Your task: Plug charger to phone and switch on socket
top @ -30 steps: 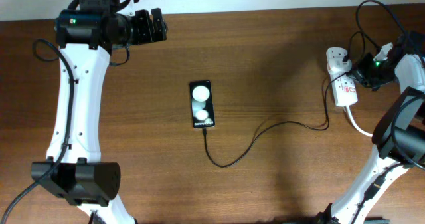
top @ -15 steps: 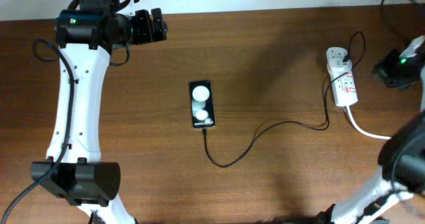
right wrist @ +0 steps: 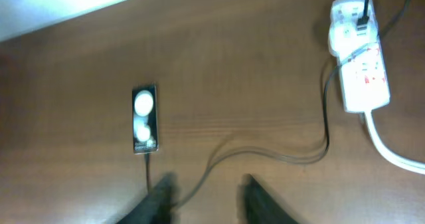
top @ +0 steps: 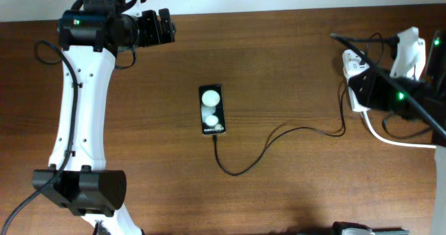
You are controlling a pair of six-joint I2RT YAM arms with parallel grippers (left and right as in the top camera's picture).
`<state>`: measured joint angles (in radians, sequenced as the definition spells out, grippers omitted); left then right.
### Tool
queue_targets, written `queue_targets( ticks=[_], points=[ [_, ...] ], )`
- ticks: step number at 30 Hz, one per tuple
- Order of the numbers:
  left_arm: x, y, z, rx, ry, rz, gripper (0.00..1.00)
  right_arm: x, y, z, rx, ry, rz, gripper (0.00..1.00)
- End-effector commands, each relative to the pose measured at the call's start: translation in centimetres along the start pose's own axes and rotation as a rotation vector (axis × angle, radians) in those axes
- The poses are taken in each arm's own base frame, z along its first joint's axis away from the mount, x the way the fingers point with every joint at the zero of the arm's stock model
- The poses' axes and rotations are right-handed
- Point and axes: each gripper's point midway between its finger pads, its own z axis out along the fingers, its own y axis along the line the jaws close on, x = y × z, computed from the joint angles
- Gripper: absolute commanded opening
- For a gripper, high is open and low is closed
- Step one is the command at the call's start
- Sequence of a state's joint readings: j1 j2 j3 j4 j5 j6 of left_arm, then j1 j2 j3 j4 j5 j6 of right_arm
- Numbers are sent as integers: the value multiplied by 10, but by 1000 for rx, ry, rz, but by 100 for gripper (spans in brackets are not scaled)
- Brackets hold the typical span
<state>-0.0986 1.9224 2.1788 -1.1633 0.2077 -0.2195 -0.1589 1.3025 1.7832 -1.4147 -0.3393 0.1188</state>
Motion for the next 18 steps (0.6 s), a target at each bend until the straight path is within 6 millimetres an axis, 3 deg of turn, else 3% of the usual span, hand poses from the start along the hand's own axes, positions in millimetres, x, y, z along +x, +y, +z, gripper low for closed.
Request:
queue_targets(
  ticks=[1, 10, 14, 18],
  points=[
    [-4, 1, -4, -6, -16, 13, 99, 12, 1, -8, 13, 21, -10, 99],
    [-4, 1, -4, -6, -16, 13, 99, 15, 6, -15, -4, 10, -22, 99],
    [-4, 1, -4, -6, -16, 13, 99, 21, 22, -27, -36, -30, -223, 99],
    [-4, 1, -4, -6, -16, 13, 99, 21, 26, -31, -20, -149, -295, 99]
  ],
)
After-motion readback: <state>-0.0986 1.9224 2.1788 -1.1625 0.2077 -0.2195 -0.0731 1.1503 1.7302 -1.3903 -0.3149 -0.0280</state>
